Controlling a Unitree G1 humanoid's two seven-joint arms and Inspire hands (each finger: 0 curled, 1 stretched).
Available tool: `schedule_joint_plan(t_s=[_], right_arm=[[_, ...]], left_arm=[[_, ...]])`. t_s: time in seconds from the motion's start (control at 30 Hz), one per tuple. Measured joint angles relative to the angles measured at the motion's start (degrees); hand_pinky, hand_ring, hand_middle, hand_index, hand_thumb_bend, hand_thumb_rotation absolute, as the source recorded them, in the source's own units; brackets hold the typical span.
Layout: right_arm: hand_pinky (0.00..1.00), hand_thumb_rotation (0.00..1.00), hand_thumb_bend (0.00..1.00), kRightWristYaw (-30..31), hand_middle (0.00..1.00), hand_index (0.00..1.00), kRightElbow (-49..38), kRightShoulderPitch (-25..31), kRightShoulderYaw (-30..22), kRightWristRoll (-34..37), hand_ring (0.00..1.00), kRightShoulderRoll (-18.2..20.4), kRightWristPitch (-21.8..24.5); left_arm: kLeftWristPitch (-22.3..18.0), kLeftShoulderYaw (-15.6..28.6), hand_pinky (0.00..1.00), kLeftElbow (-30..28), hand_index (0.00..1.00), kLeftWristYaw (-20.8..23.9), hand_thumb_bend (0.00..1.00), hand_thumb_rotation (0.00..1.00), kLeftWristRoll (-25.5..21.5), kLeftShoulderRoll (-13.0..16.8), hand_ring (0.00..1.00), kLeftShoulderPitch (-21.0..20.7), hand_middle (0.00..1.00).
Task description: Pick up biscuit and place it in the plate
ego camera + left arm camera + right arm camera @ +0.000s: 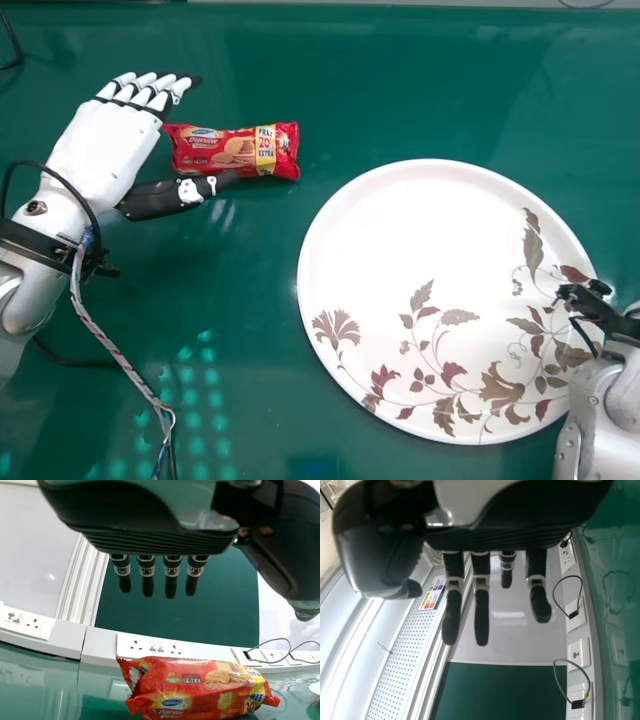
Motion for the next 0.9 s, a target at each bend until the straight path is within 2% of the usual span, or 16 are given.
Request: schedule_joint_plan(t_s=[0.7, 0.9], right_arm=[[0.17, 0.0, 0.52, 0.0, 0.48, 0.31, 0.0, 0.0, -0.1, 0.1, 0.43, 0.0, 0.0], [0.17, 0.0, 0.52, 0.0, 0.48, 0.31, 0.0, 0.0, -0.1, 0.2, 0.43, 0.0, 0.0]], left_arm=[[0.6, 0.0, 1.0, -0.7, 1.0, -0.2, 1.0, 0.84, 0.5, -0.1, 1.0, 0.0, 1.0], [0.4, 0.0, 1.0, -0.5, 1.0, -0.4, 1.0, 0.86, 0.8, -0.1, 1.0, -0.2, 1.0]])
